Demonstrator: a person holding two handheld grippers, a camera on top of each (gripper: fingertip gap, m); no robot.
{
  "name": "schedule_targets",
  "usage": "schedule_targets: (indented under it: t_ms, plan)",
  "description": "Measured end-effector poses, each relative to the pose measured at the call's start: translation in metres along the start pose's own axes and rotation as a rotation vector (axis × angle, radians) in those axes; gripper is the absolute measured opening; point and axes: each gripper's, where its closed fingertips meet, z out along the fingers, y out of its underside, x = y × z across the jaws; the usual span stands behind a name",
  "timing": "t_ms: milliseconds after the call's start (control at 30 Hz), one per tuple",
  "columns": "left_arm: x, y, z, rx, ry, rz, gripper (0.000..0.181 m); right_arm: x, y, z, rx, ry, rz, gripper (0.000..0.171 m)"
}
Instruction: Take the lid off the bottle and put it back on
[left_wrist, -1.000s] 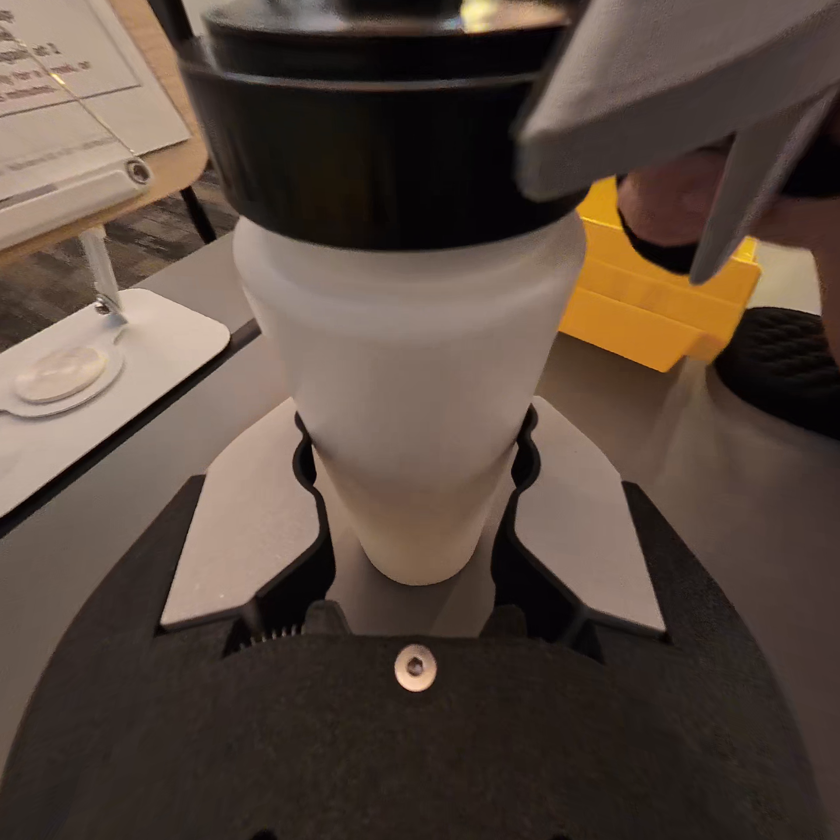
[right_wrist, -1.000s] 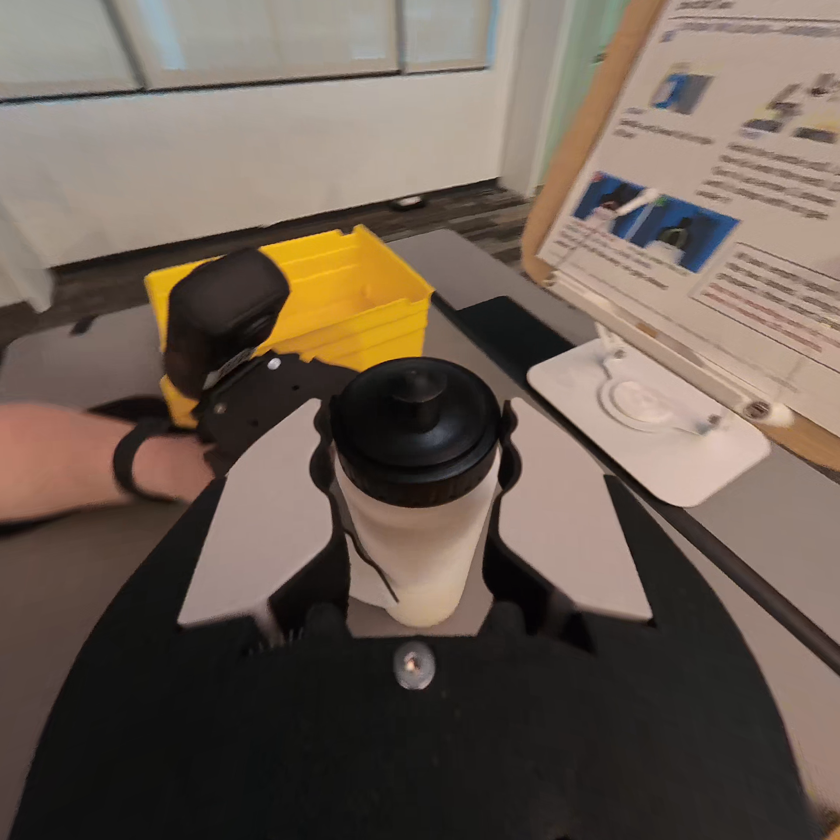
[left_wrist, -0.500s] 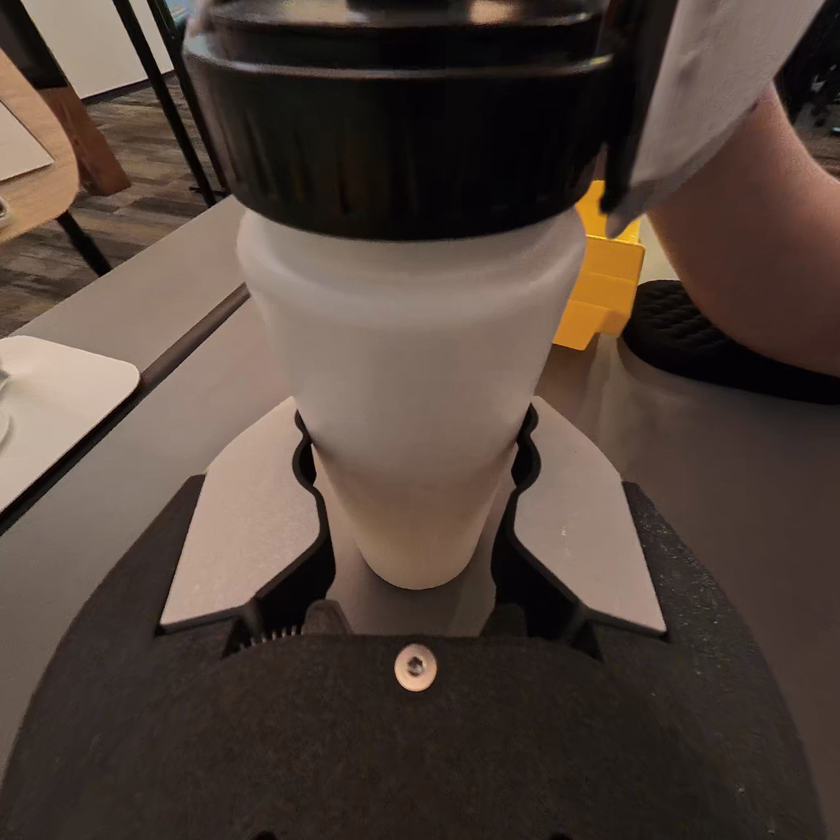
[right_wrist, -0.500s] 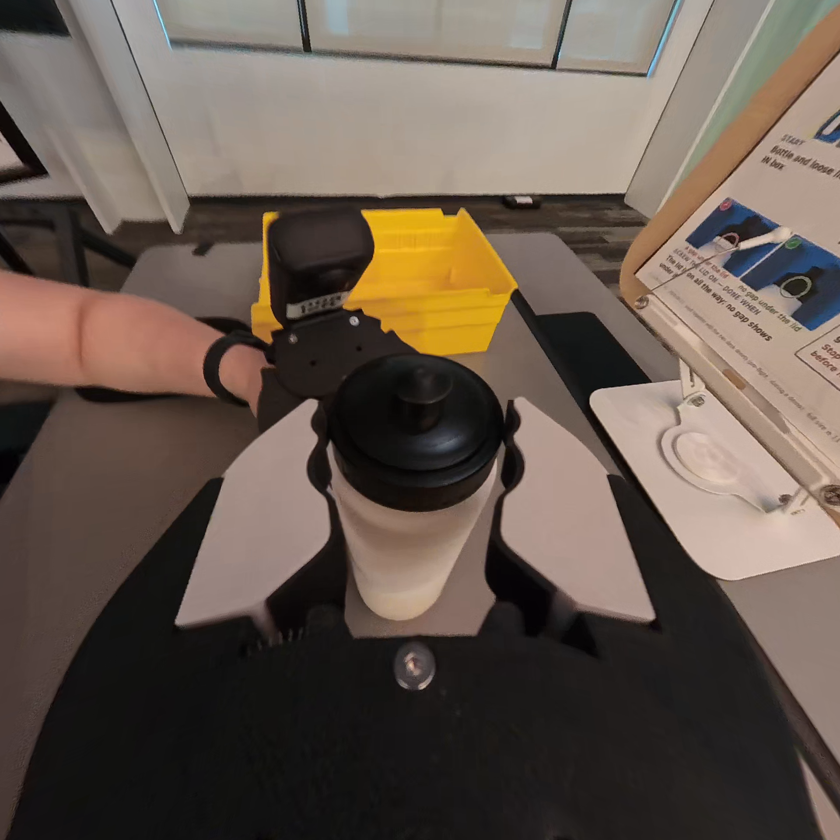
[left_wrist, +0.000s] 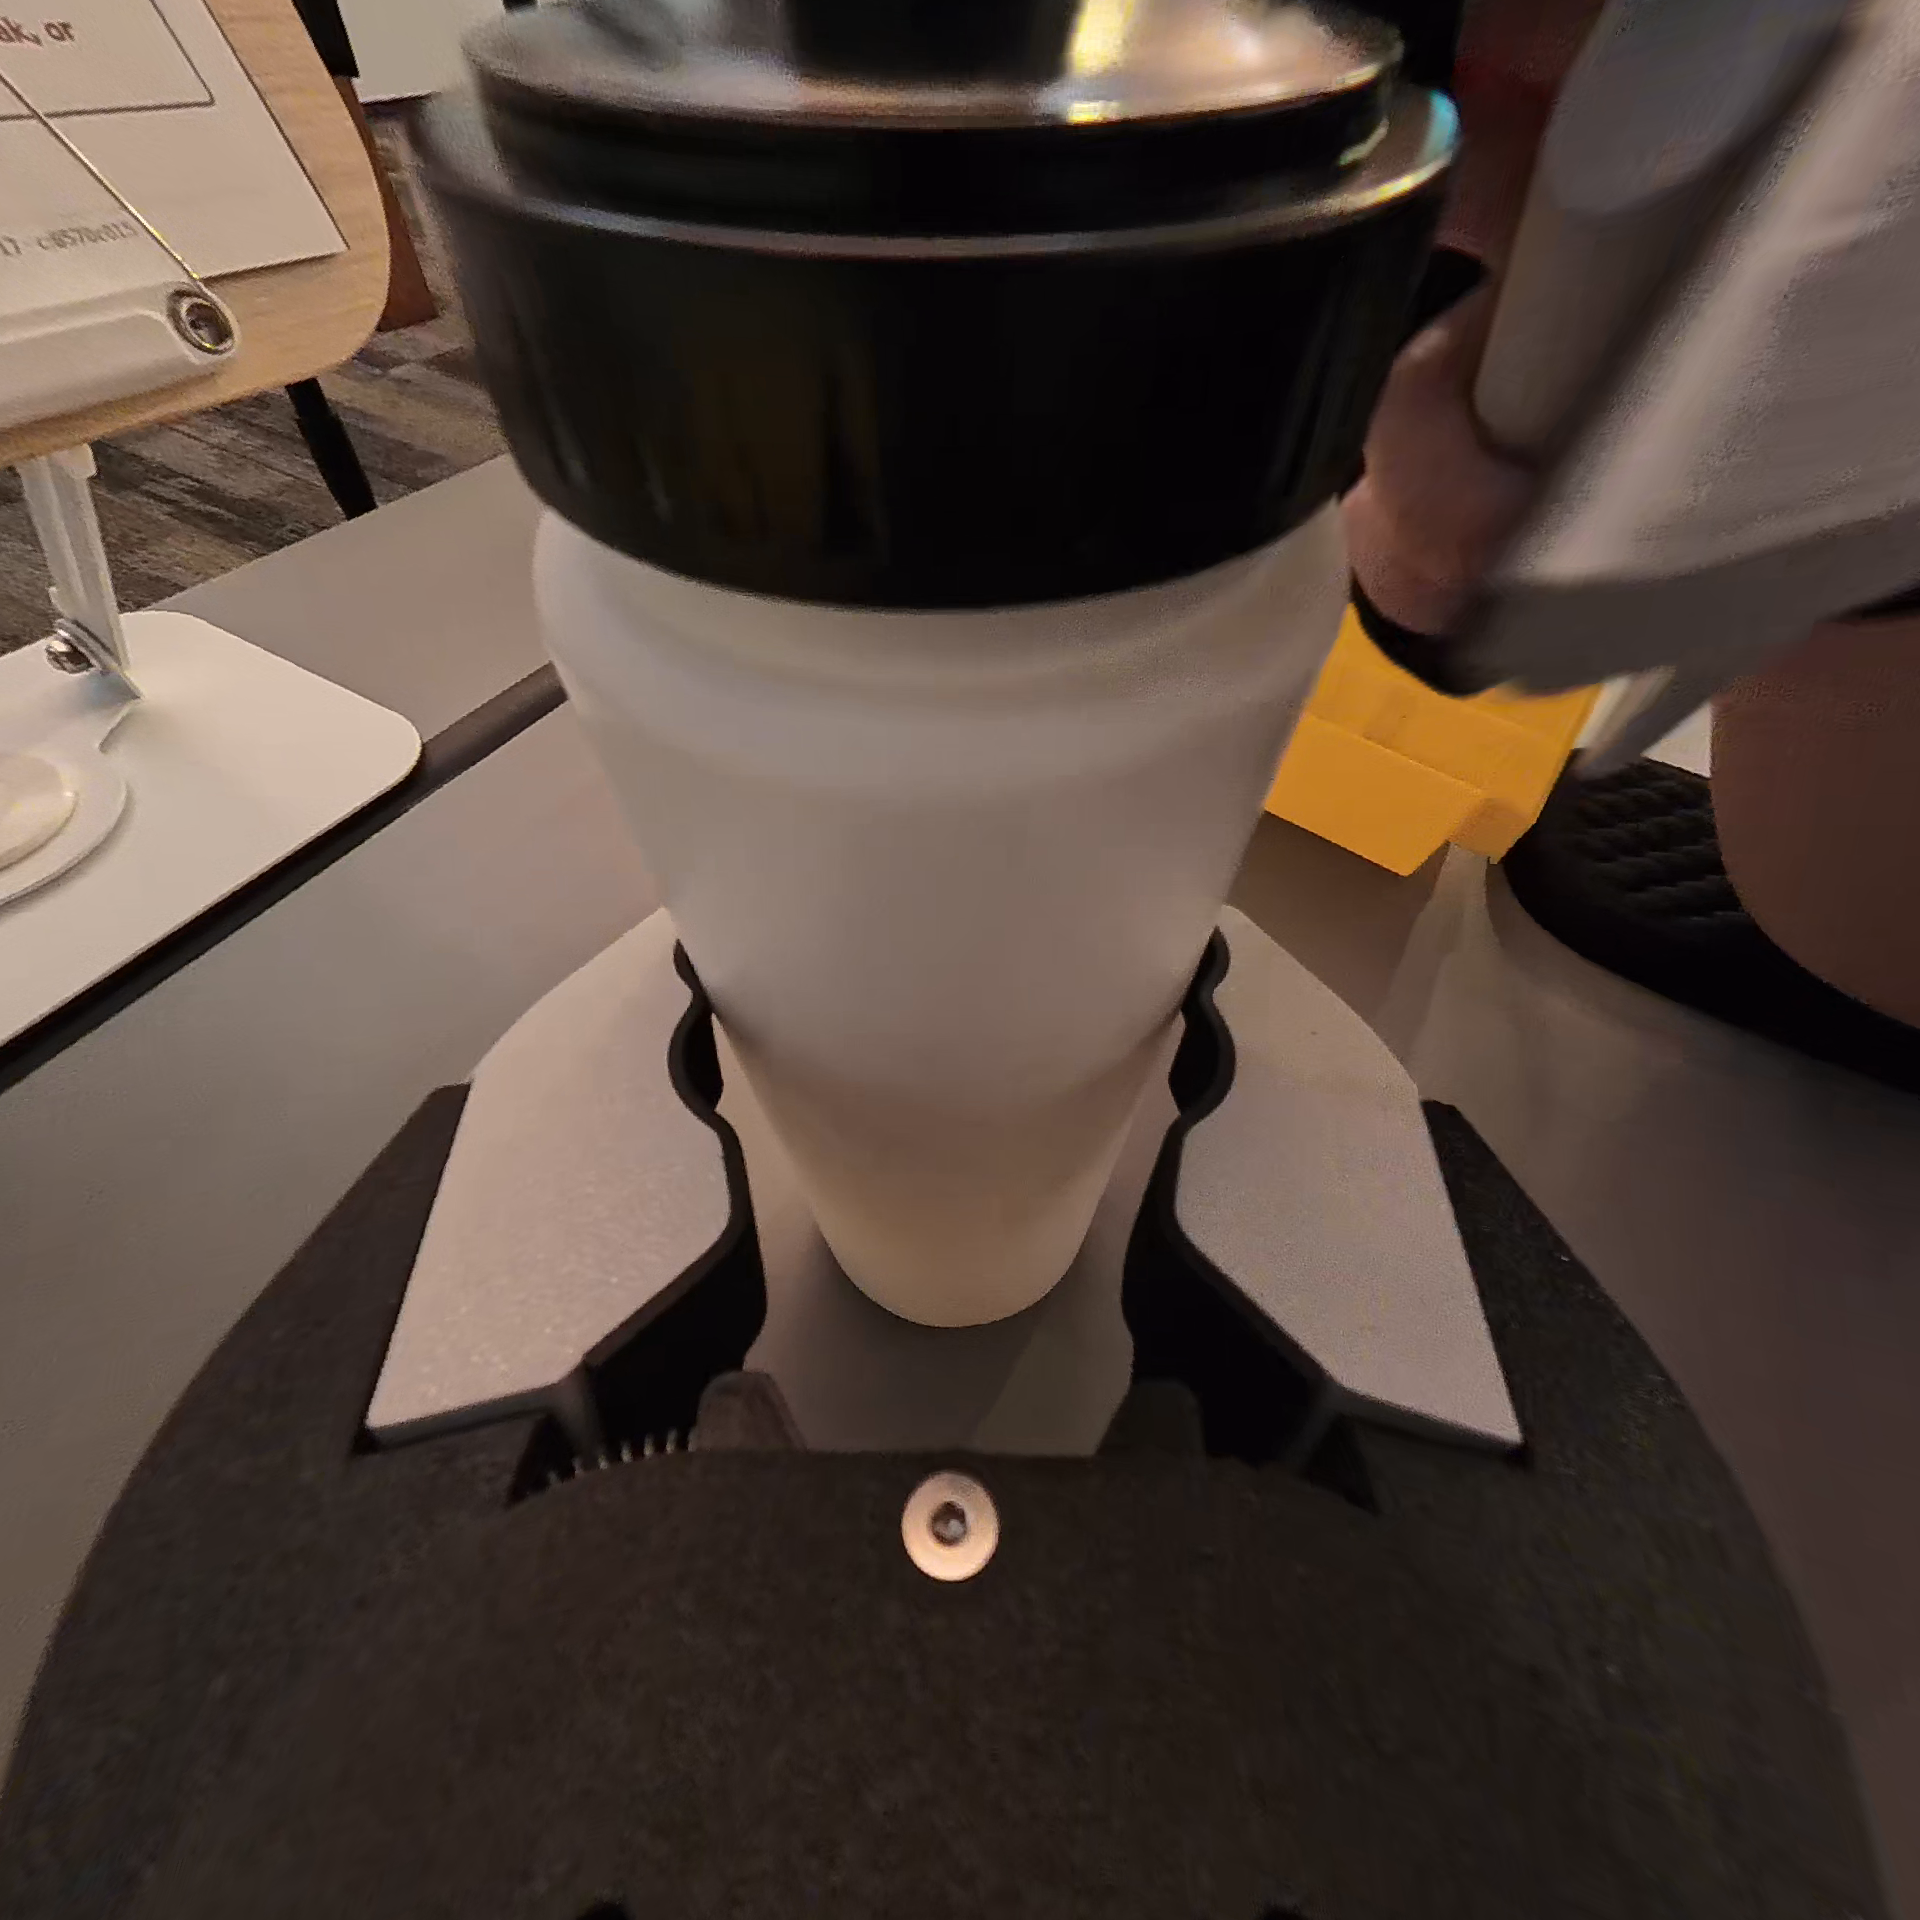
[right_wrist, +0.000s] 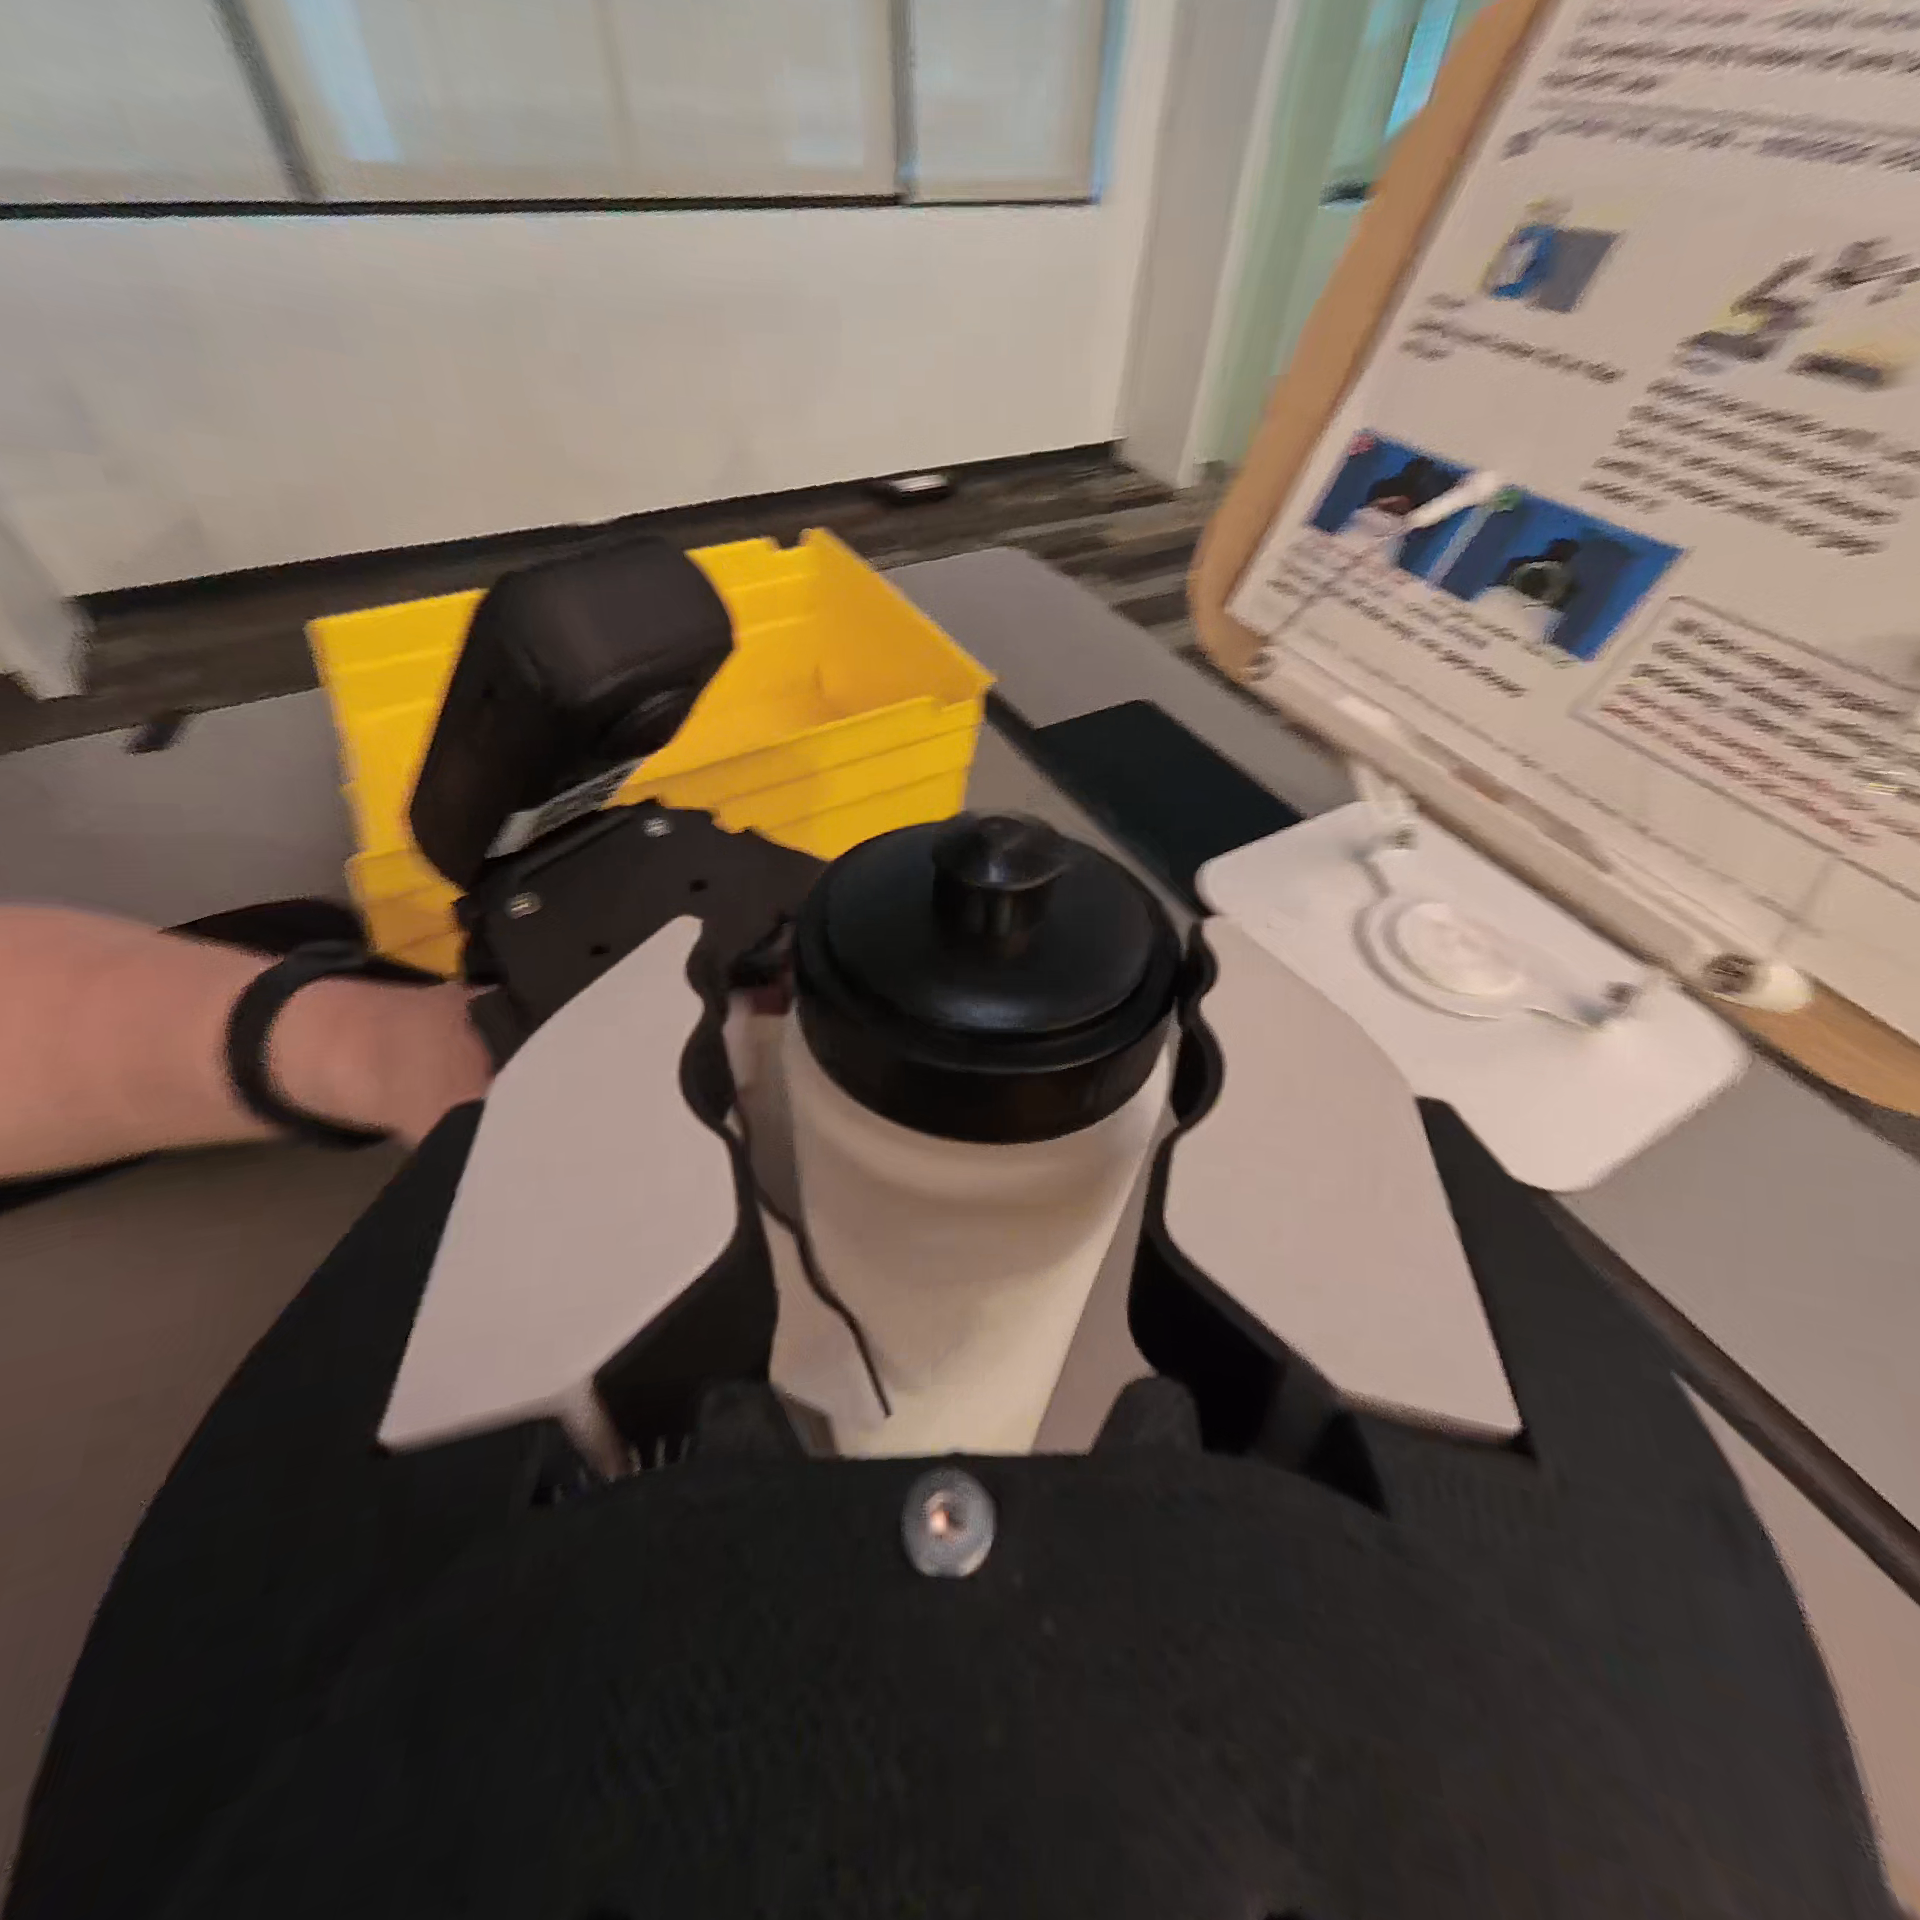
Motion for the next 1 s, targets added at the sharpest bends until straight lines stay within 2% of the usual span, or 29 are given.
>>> schedule_targets:
  t_ms: [100, 167, 200, 300, 367, 533, 600, 833, 1000]
  plan:
    - [0.005, 0.0, 0.001, 0.002, 0.039, 0.014, 0.087, -0.002, 0.004, -0.011, -0.033, -0.162, 0.021, 0.087]
    - [0.011, 0.0, 0.002, 0.004, 0.075, 0.036, 0.087, 0.002, 0.003, -0.014, -0.006, -0.194, 0.006, 0.08]
    - [0.014, 0.001, 0.002, 0.003, 0.088, 0.049, 0.087, -0.001, 0.004, -0.014, 0.003, -0.224, -0.014, 0.07]
    - [0.013, 0.001, 0.002, 0.0, 0.069, 0.061, 0.087, -0.006, 0.004, -0.013, 0.016, -0.231, -0.07, 0.071]
    - [0.006, 0.0, 0.002, -0.004, 0.02, 0.028, 0.087, -0.002, 0.003, -0.008, 0.006, -0.157, -0.04, 0.071]
    - [-0.005, 0.001, -0.002, -0.029, -0.075, -0.034, 0.087, 0.004, -0.001, 0.003, 0.04, 0.165, -0.021, 0.072]
    - [-0.006, 0.001, -0.001, -0.036, -0.085, -0.014, 0.086, 0.0, -0.001, 0.003, 0.002, 0.186, -0.078, 0.071]
    - [0.005, 0.002, 0.001, -0.043, 0.004, 0.03, 0.086, -0.008, 0.009, -0.007, -0.134, -0.041, -0.137, 0.078]
    - [0.019, 0.004, 0.004, -0.072, 0.025, 0.159, 0.086, -0.018, 0.003, -0.013, -0.089, -0.147, -0.184, 0.076]
